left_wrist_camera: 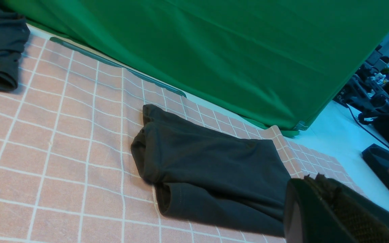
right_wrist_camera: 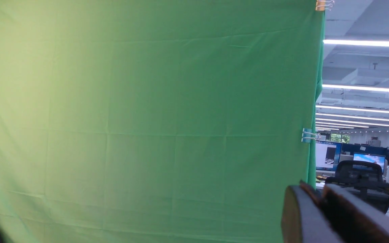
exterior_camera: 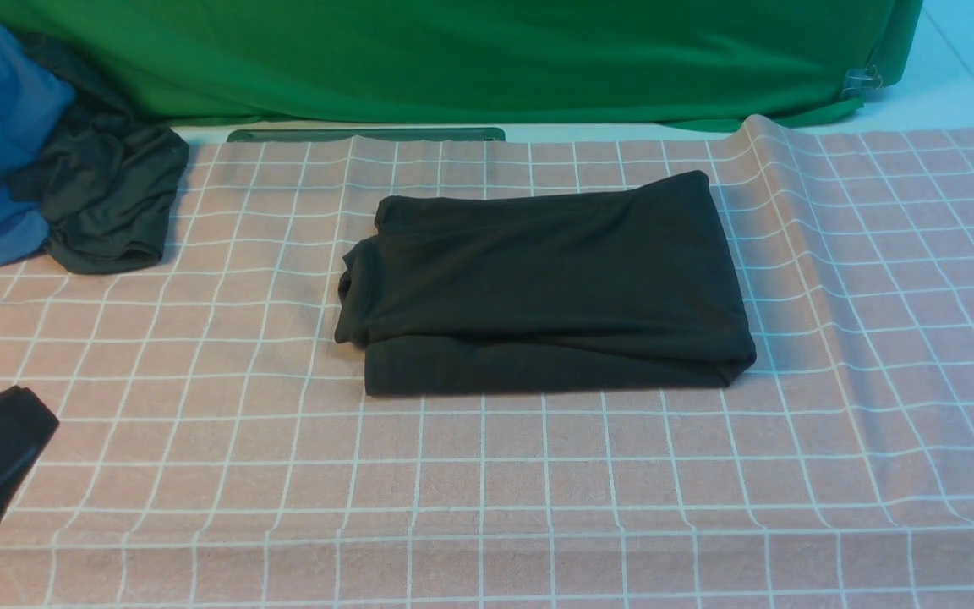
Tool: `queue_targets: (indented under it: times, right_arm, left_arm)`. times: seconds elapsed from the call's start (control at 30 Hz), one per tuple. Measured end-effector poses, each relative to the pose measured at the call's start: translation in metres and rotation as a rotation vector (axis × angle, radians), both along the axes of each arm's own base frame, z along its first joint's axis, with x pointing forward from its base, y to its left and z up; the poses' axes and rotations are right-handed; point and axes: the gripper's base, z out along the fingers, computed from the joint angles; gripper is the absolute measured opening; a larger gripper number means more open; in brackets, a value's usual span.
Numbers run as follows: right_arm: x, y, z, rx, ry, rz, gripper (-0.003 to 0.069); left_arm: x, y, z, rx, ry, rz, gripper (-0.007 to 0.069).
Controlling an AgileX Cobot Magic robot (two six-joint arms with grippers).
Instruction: Fold a long-sleeved shirt over a pink coffee tablecloth.
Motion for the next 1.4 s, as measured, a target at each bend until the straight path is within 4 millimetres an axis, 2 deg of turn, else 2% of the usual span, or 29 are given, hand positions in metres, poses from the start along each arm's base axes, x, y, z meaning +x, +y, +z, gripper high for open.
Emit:
queue_targets:
  times: [0.87,1.1,1.2,1.4]
  right_arm:
    - [0.000,0.000,0.000,0.000,0.000,0.000,0.0186]
    - [0.000,0.000,0.000,0.000,0.000,0.000,0.0199]
    - [0.000,0.000,0.000,0.000,0.000,0.000,0.0205]
    - [0.000,0.000,0.000,0.000,0.000,0.000,0.0217]
  left_arm:
    - [0.000,0.000,0.000,0.028,-0.007,-0.002,0.0014]
    - [0.000,0.000,-0.001,0.108,-0.026,-0.004,0.0014]
    - [0.003,0.002,-0.008,0.164,-0.041,0.020,0.0014]
    - [0.010,0.006,-0.039,0.162,-0.003,0.100,0.0014]
